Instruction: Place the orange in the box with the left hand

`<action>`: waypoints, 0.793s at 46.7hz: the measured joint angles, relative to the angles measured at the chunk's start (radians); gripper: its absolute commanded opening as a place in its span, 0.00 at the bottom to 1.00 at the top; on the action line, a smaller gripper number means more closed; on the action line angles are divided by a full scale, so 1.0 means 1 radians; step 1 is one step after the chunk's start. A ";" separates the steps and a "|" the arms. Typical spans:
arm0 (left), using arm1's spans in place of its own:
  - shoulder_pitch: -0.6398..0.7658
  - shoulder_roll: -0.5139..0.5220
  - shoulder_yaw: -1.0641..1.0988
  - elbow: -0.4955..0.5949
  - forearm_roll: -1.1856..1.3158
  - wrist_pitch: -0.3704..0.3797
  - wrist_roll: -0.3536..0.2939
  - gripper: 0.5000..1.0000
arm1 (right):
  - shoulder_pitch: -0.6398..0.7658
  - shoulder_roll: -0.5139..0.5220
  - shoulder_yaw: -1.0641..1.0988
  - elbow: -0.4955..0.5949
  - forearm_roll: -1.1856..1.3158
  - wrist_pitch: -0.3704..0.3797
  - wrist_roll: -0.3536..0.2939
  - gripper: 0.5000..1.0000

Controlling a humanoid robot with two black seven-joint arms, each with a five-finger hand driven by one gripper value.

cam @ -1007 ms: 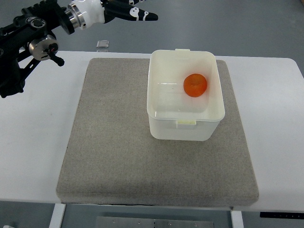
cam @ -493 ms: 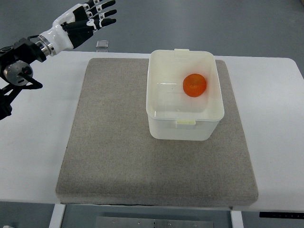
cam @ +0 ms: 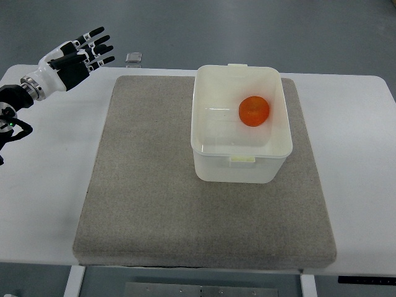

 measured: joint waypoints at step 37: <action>0.002 -0.025 -0.035 -0.003 -0.058 0.000 0.033 0.99 | 0.000 0.000 0.000 0.000 0.000 0.000 0.000 0.85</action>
